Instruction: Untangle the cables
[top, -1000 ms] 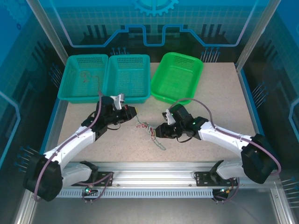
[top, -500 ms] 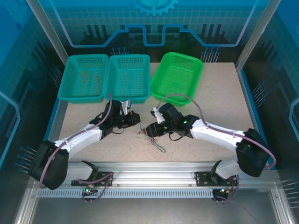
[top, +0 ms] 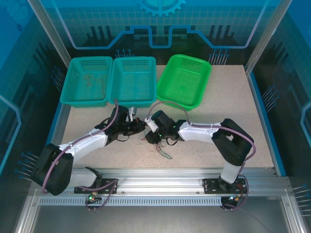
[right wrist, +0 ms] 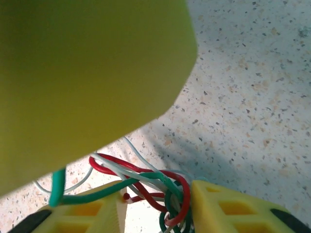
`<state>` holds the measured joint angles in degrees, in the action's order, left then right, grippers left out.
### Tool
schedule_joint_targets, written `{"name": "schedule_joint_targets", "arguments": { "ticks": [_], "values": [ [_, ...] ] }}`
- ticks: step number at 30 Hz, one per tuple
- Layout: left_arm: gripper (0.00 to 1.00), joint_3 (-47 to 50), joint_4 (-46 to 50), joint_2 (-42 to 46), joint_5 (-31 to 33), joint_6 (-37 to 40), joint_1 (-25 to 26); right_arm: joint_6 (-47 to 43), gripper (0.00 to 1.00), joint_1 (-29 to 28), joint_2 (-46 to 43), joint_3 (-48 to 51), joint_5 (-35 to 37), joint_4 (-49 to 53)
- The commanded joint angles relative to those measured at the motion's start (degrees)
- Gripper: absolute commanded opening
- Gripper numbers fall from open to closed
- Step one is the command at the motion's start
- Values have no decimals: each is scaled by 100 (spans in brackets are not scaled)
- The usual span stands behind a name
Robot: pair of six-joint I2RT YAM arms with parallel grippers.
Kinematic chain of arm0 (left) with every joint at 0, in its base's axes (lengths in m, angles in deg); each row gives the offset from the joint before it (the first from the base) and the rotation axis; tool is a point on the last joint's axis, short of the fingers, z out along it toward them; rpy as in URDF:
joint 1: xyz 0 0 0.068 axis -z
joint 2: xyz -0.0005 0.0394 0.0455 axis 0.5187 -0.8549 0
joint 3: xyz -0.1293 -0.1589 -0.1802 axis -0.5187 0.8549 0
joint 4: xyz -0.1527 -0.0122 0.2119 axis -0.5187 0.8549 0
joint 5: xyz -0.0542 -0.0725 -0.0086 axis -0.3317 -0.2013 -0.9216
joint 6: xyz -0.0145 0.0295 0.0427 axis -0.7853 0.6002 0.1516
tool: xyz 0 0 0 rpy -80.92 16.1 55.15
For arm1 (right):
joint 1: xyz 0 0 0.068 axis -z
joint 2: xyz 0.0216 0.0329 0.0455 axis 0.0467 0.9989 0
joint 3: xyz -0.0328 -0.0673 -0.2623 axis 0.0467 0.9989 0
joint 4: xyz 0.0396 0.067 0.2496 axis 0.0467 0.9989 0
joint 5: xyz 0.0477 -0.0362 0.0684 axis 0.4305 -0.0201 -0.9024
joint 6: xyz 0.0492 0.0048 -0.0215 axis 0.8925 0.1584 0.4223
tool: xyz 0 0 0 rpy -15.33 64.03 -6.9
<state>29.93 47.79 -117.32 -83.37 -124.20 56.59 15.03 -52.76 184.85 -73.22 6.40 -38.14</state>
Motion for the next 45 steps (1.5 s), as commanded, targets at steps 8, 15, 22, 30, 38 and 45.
{"name": "schedule_joint_targets", "arguments": {
  "ticks": [8,15,22,30,38,45],
  "values": [
    [0,52,1025,169,1179,-319,-89,397,0,434,-290,497,-761,-419],
    [0,294,1056,-126,1288,-441,-424,1314,0,1129,-831,1240,-2028,-1409],
    [0,636,923,-421,1339,-677,-514,2541,0,1680,-1283,1758,-2257,-2530],
    [15,885,-41,-58,359,-390,-504,2717,0,1783,-1341,1708,-2136,-2547],
    [50,511,511,963,526,438,-345,1258,17,1196,-1157,567,-1453,-88],
    [58,-59,1840,1025,1620,406,36,557,30,523,-86,-878,-811,1612]
  ]
}}
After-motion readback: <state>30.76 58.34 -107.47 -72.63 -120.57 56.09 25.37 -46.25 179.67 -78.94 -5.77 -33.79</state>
